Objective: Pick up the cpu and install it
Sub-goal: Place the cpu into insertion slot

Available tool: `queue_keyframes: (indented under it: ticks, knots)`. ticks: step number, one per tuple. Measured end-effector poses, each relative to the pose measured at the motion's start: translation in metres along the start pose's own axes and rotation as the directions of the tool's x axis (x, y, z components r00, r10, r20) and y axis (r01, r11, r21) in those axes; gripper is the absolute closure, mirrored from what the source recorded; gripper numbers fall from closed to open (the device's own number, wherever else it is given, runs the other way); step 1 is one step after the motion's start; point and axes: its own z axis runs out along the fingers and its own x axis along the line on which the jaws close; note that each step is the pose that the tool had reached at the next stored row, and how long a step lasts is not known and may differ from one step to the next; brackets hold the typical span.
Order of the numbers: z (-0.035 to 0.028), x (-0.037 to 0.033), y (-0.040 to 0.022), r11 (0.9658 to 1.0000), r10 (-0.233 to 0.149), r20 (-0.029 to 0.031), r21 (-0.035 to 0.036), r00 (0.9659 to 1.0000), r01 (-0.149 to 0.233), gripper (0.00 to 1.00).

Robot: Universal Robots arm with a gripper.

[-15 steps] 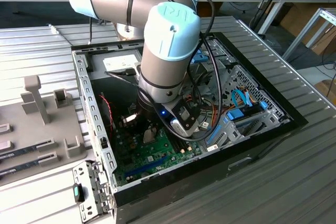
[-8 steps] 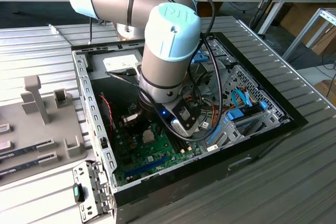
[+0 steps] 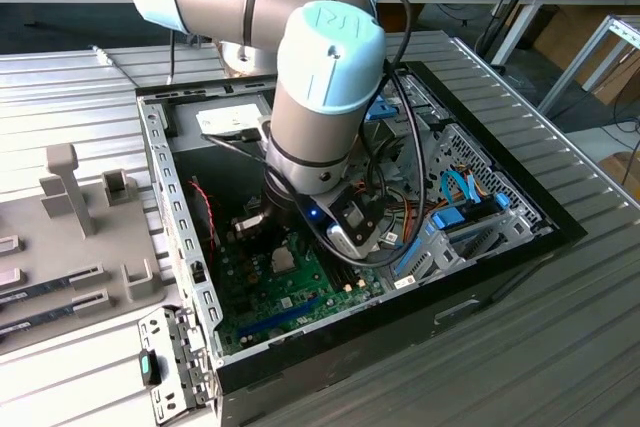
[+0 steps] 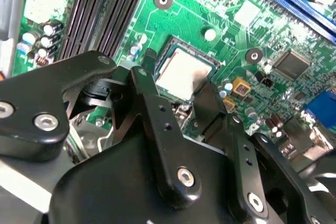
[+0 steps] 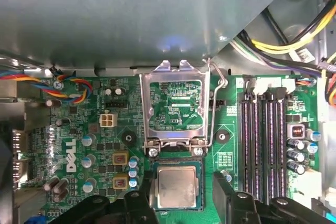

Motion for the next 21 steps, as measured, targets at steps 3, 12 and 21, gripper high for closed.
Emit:
queue_keyframes:
  ticks: [3,12,21]
  knots:
    - [-0.0003,-0.0009,0.0007,1.0000,0.000,-0.0001,-0.0033,1.0000,0.000,0.45]
    - [-0.0100,-0.0295,0.0019,0.9996,0.000,-0.0115,-0.0296,0.9999,-0.001,0.89]
    - [-0.0105,-0.0361,0.0020,0.9986,0.000,-0.0144,-0.0532,0.9999,-0.001,0.89]
